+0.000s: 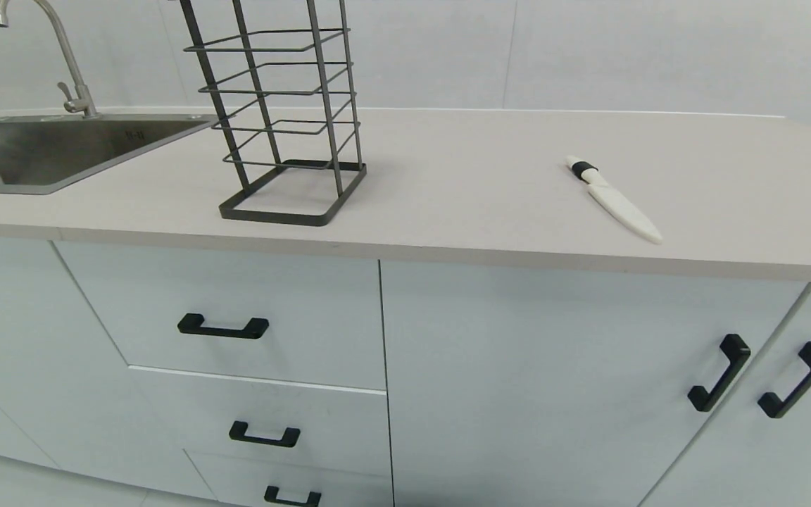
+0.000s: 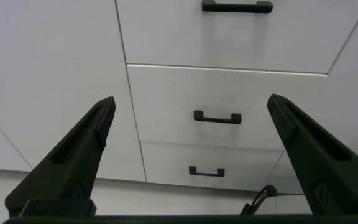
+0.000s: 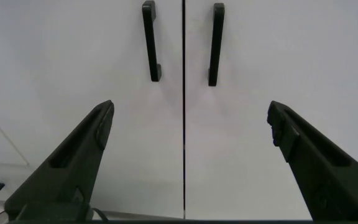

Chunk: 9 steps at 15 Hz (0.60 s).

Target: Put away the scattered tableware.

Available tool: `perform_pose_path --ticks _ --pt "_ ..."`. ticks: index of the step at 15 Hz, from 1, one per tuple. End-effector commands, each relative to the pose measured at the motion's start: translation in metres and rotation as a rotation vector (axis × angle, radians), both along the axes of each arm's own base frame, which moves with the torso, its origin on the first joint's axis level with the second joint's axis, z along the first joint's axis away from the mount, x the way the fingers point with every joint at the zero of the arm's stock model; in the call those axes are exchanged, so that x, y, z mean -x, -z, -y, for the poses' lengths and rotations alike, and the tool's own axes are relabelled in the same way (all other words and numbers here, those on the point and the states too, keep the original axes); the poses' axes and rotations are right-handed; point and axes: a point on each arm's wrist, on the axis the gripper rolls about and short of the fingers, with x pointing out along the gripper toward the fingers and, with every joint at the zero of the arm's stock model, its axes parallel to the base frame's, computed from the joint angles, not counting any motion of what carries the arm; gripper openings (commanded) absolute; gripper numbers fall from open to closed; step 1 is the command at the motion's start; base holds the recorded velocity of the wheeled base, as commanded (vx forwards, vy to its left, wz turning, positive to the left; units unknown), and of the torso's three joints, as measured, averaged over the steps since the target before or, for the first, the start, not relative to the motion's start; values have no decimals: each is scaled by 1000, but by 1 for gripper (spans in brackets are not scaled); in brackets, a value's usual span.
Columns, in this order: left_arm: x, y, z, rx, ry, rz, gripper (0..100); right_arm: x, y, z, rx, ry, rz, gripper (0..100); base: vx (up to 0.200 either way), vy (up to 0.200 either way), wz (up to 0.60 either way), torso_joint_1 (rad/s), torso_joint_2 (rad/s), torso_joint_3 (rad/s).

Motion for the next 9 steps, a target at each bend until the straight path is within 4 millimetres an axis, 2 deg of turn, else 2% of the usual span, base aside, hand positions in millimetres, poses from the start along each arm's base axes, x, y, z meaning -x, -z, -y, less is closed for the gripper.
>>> perform_pose_path --ticks 1,4,6,9 --pt "0 0 0 1 0 -1 100 0 0 0 1 -1 -3 100 0 0 0 0 0 0" --pt "0 0 0 1 0 -1 100 0 0 0 1 -1 -3 100 0 0 0 0 0 0" --pt "0 0 0 1 0 -1 100 0 0 0 1 -1 -3 100 0 0 0 154 -146 -31" --pt "0 0 0 1 0 -1 100 0 0 0 1 -1 -3 100 0 0 0 240 -82 -142"
